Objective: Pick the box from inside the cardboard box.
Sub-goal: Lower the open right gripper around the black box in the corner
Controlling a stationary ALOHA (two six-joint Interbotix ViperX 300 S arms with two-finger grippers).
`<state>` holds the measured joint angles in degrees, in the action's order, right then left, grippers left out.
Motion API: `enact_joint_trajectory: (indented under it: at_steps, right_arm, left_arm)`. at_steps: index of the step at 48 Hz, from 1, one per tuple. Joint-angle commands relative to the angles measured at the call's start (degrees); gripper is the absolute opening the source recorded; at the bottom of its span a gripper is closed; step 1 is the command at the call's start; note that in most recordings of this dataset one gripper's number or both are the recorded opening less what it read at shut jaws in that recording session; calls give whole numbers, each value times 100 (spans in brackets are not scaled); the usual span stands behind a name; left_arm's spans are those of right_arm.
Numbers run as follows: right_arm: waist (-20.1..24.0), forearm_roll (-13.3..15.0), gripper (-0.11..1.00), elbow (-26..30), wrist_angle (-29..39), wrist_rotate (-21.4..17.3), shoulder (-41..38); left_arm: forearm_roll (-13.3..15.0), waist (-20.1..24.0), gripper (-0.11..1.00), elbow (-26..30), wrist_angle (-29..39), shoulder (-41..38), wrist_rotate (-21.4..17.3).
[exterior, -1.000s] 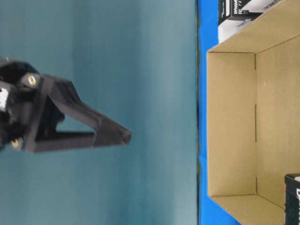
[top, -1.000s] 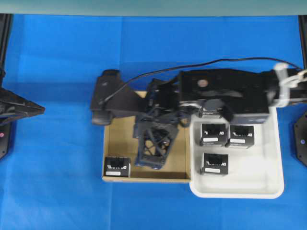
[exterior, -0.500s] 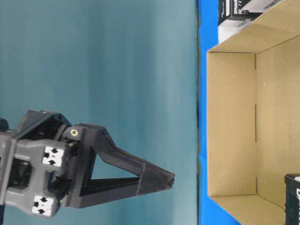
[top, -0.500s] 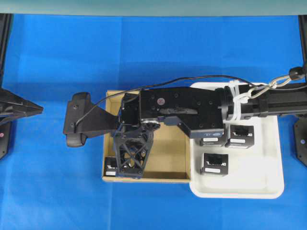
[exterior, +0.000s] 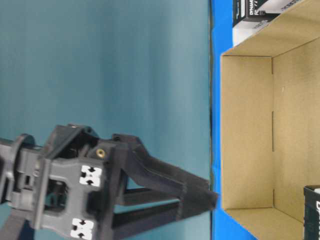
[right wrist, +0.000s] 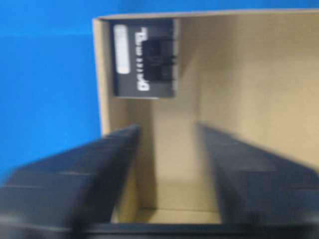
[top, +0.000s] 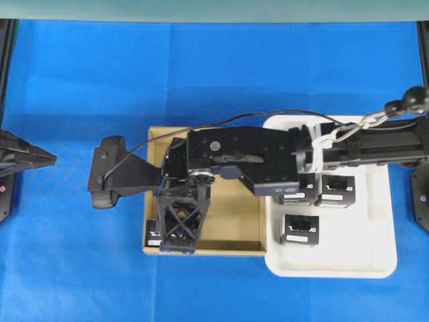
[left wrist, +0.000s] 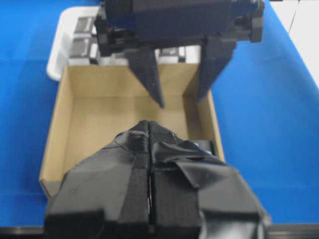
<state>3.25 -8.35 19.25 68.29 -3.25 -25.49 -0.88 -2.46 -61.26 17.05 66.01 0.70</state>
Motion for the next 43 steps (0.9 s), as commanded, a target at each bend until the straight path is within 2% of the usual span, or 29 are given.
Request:
enact_joint_trajectory:
  at_steps: [1,3,6,11,22,43]
  right_arm:
    - [-9,-62,85,26,-97,-9,-88]
    - [-18,-62,93,18,-167,-9,-123]
    - [-62,-79,100,0,-343,-9,-158]
    - [-132,-193,99,-53,-659,-9,-264]
    - [-176,-448,100,-79,-809,26,-519]
    - [-141,-510,100,-70,-976,35,-773]
  left_arm:
    - [-18,-18,-7,185,35,0,26]
    - [-18,-18,-7,193,62,18,53]
    - [-18,-18,-7,202,97,35,97]
    - [-18,-26,-7,255,123,53,185]
    - [-18,-62,-7,281,352,114,211]
    - [-18,-70,-7,316,510,211,220]
